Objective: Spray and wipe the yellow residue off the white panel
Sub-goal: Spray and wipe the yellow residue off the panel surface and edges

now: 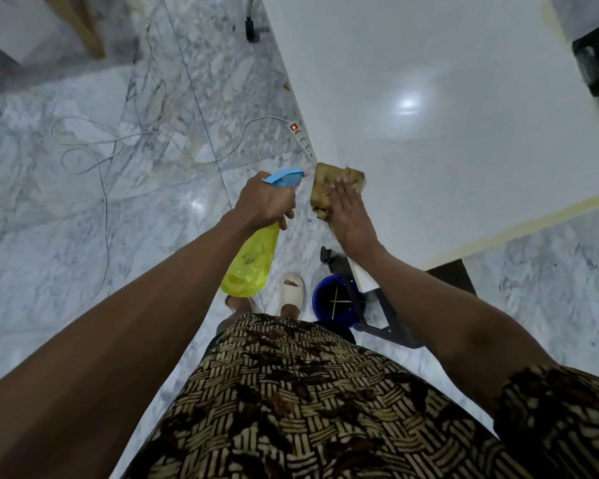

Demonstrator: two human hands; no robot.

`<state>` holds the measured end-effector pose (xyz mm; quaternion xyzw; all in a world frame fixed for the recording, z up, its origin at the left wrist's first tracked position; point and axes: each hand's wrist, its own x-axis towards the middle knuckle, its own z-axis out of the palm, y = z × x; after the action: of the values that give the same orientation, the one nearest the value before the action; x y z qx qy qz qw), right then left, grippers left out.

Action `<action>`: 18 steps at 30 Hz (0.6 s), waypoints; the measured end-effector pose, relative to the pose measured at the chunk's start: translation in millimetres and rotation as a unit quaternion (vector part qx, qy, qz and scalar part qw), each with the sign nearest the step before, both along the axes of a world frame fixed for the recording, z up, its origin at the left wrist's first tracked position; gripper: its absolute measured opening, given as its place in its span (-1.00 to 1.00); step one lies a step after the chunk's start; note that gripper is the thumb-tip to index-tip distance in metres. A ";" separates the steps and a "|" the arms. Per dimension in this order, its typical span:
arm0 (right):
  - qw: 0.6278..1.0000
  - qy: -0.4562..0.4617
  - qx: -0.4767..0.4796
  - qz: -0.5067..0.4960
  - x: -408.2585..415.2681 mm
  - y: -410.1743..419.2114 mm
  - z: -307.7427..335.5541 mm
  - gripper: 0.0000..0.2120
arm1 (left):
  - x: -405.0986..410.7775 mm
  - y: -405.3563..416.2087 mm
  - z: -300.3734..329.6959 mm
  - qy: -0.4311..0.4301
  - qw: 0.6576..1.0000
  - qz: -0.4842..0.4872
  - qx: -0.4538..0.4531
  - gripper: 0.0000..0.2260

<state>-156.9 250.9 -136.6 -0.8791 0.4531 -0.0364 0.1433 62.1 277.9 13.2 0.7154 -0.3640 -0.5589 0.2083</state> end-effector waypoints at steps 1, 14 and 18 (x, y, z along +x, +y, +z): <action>1.000 0.007 0.006 -0.001 -6.4 9.0 -0.9 -0.31 | -7.7 5.6 -0.5 0.000 1.000 0.003 -0.003 -0.46; 0.994 -0.061 0.059 -0.069 -33.0 88.7 22.8 -0.35 | -76.1 86.9 8.9 -0.006 1.000 0.005 -0.016 -0.82; 0.993 -0.043 0.033 -0.100 -33.8 88.4 14.8 -0.50 | -79.2 112.8 11.7 -0.008 1.000 0.009 -0.013 -0.55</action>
<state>-190.6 339.4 -121.8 -0.8217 0.5333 -0.0739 0.1870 -17.1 390.7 24.8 0.7202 -0.3662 -0.5468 0.2196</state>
